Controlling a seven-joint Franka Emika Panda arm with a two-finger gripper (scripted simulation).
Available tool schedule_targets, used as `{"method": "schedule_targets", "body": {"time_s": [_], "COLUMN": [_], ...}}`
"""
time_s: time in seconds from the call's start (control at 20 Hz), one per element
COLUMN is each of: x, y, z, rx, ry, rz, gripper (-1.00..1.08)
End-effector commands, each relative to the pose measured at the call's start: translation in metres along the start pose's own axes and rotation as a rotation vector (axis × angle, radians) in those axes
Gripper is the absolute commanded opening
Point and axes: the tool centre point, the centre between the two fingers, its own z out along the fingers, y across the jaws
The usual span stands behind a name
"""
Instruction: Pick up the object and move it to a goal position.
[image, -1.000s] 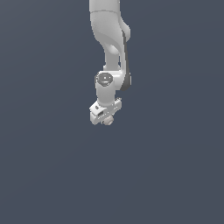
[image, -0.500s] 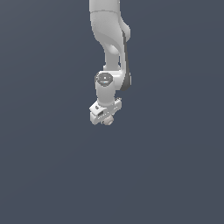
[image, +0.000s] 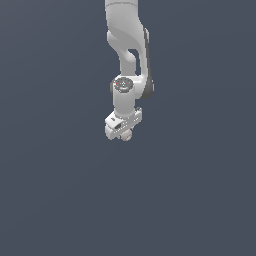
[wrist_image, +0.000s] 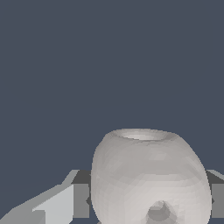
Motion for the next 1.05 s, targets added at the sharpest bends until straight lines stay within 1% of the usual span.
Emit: {"method": "schedule_targets", "body": {"time_s": [0.0, 0.55, 0.75, 1.0], "x": [0.005, 0.035, 0.041, 0.044], "y": [-0.007, -0.042, -0.049, -0.051], "z": [-0.013, -0.085, -0.099, -0.104], "rx": [-0.001, 0.0, 0.0, 0.001], "ry": [0.001, 0.0, 0.0, 0.0], "rz": [-0.001, -0.002, -0.002, -0.001], "gripper": [-1.0, -1.0, -1.0, -1.0]}}
